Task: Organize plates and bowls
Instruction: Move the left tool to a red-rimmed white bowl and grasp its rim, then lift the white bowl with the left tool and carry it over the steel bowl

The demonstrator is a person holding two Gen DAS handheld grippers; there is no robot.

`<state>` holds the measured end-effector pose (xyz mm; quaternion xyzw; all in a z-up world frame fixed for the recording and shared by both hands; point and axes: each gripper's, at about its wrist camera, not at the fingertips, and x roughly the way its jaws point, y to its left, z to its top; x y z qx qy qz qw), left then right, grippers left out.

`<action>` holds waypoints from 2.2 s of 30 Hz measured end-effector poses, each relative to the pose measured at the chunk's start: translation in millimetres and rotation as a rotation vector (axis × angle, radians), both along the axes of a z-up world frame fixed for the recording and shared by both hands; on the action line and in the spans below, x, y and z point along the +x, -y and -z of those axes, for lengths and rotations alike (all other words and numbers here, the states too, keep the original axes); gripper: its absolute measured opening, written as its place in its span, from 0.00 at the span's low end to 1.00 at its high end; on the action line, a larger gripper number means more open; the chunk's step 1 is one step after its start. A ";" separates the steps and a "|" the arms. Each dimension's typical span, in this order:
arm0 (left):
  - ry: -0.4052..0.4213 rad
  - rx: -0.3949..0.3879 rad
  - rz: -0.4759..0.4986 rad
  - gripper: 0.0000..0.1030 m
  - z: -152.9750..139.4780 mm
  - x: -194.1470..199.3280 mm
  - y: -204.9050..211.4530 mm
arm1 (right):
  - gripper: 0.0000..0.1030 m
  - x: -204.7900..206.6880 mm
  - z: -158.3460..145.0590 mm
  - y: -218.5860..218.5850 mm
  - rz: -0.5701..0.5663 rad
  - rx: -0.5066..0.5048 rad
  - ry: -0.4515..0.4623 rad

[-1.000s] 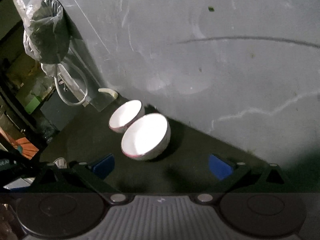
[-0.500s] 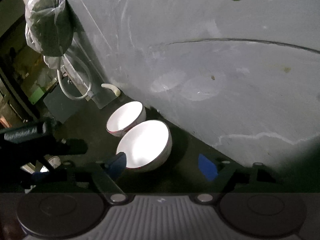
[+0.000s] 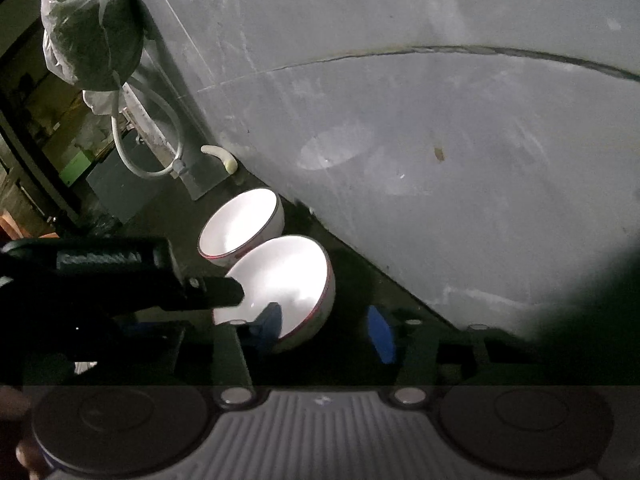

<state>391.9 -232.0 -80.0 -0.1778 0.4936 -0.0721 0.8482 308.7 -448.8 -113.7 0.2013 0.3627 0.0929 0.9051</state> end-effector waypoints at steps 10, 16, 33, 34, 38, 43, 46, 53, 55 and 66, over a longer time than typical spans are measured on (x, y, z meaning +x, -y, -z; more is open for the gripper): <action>-0.005 0.019 0.003 0.09 2.0 -7.5 2.5 | 0.22 13.8 1.5 -12.7 -0.014 -0.045 0.005; 0.019 -0.007 -0.005 0.09 -4.3 -27.3 -5.9 | 0.21 5.5 -1.4 -13.7 -0.035 -0.047 -0.004; 0.185 -0.091 -0.143 0.10 -72.5 -120.2 -97.3 | 0.21 -44.0 -67.8 -58.6 -0.183 -0.065 0.162; 0.187 -0.095 -0.155 0.10 -74.4 -123.6 -103.1 | 0.21 -47.0 -70.4 -64.1 -0.198 -0.065 0.166; 0.182 -0.101 -0.197 0.10 -76.3 -147.7 -127.8 | 0.21 -59.0 -79.4 -88.0 -0.267 -0.070 0.174; 0.145 -0.100 -0.232 0.10 -70.3 -173.2 -151.9 | 0.21 -74.4 -84.4 -115.6 -0.347 -0.077 0.175; 0.118 -0.100 -0.254 0.10 -65.0 -186.3 -164.9 | 0.21 -83.2 -85.2 -129.7 -0.391 -0.085 0.165; 0.076 -0.105 -0.279 0.10 -51.2 -200.5 -182.5 | 0.22 -99.6 -79.5 -158.3 -0.476 -0.103 0.119; 0.071 -0.105 -0.279 0.10 -49.0 -202.0 -184.3 | 0.22 -103.4 -77.3 -162.7 -0.492 -0.104 0.101; -0.033 -0.109 -0.272 0.10 -33.2 -212.0 -187.9 | 0.25 -113.8 -65.6 -173.6 -0.558 -0.143 0.018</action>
